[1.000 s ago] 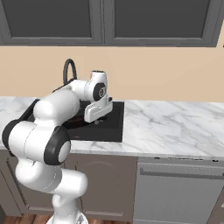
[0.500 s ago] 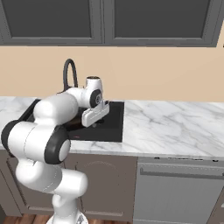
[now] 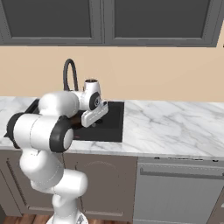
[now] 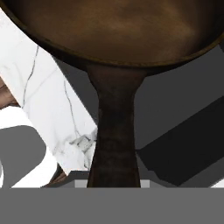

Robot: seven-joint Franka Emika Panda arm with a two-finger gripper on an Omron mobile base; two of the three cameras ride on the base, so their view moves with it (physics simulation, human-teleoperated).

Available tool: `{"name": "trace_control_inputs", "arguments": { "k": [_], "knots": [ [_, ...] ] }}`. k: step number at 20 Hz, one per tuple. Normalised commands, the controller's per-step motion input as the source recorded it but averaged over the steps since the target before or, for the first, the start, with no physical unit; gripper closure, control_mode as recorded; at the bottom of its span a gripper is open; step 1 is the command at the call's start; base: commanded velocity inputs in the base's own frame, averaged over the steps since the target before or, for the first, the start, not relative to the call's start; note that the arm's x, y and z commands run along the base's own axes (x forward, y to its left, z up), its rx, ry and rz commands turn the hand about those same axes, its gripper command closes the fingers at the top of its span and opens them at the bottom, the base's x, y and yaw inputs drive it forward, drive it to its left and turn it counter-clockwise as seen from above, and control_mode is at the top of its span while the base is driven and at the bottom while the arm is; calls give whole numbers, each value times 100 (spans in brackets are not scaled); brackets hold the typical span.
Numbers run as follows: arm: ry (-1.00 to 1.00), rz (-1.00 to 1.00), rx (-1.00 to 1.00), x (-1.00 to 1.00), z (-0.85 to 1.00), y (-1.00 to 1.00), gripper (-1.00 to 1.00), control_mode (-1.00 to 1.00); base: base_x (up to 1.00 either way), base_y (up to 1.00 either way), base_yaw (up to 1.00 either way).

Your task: Move the pot and pan from the stove into the sink.

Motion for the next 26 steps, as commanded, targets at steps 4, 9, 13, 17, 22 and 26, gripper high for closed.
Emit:
{"name": "trace_control_inputs", "arguments": {
  "k": [4,9,13,17,22,26],
  "knots": [
    [-1,-2,0,43,-20,8,100,-100,0,0,0],
    [0,0,-1,28,-15,6,100,-100,0,0,0],
    [0,-1,-2,23,-12,3,100,-100,0,0,0],
    [0,0,-1,6,-4,0,100,-100,0,0,0],
    [0,0,0,0,-5,0,100,-100,0,0,0],
    [0,0,-3,3,-24,0,100,-100,0,0,0]
  ]
}}
